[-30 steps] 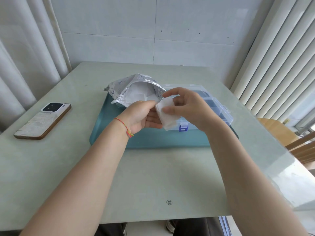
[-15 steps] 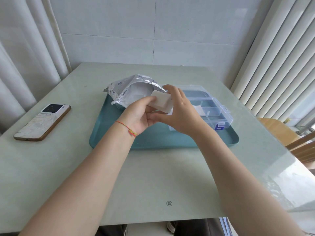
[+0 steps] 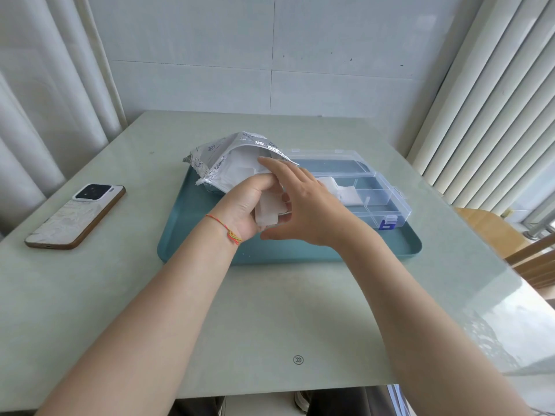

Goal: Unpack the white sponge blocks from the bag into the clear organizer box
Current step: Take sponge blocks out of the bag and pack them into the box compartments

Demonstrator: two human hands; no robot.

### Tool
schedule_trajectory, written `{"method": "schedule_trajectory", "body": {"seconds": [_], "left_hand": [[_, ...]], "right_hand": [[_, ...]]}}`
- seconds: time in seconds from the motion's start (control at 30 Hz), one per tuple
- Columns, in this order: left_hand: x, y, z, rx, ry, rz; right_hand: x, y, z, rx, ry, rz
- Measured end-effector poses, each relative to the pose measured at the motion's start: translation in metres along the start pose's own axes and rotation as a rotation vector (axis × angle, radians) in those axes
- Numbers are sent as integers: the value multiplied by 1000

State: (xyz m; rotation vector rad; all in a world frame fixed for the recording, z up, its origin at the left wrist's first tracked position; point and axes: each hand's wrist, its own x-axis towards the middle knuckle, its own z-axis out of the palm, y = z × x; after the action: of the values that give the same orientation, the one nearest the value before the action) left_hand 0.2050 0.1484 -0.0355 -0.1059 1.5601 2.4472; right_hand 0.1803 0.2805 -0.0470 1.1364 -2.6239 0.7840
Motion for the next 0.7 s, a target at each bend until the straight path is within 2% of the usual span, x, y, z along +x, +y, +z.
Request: {"method": "schedule_trajectory", "body": {"seconds": [0.27,0.37,0.5,0.63,0.7], "left_hand": [[-1,-1,-4,94,-58,-65],[1,-2,-7,69,-47,-94],[2,-4,-5,48,-117,-41],[2,-4,-5,-8,-139,-55],[4,-5,-8,-11,-120,-50]], "right_hand": [[2,-3,4,106,74,12],[2,-1,2,193,83,23],[0,-1,-3,237,4,62],[1,-2,-5,297,93,59],[1,-1,-6,282,72,50]]}}
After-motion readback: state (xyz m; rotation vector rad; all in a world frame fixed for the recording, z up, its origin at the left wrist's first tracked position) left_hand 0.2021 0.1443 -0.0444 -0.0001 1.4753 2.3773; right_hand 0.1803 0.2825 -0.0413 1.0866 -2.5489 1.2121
